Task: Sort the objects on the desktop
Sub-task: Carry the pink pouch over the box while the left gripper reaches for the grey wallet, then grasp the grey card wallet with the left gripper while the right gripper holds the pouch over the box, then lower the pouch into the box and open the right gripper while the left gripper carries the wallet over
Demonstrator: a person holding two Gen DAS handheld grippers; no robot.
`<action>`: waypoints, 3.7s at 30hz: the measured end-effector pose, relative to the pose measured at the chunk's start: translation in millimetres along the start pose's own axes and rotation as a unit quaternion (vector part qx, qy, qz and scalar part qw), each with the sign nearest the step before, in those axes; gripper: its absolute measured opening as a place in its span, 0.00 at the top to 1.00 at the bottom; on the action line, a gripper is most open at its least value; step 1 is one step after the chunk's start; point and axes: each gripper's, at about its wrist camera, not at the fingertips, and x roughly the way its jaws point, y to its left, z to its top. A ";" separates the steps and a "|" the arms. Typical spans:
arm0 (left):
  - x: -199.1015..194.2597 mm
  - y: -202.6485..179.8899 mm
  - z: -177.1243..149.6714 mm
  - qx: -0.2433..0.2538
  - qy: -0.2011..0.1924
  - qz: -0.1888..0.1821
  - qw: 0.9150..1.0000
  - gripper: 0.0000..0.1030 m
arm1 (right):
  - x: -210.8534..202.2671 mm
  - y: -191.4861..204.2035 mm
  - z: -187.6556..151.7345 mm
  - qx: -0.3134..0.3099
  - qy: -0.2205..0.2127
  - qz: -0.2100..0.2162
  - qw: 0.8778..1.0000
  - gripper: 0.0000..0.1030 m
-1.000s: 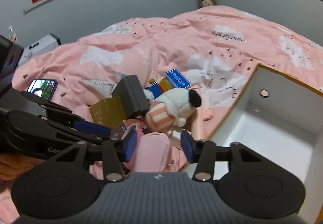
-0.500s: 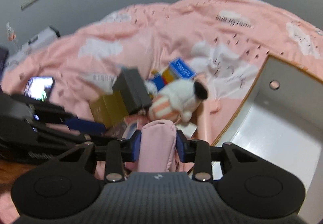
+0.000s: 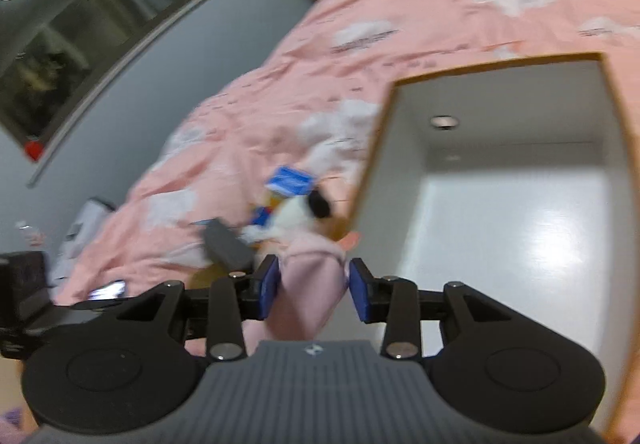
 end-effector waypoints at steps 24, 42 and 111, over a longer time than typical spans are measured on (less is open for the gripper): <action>15.6 -13.2 4.1 -0.005 0.000 -0.012 1.000 0.52 | 27.3 -7.4 -23.2 -0.074 0.063 -0.086 0.992 0.70; -0.1 29.8 -8.5 -0.057 0.039 0.060 0.996 0.52 | 42.9 14.8 7.7 -0.021 0.043 -0.016 0.999 0.50; 60.9 -138.2 6.8 0.083 0.063 -0.078 0.991 0.81 | -65.8 -53.2 -61.2 -0.005 -0.022 -0.224 0.974 0.78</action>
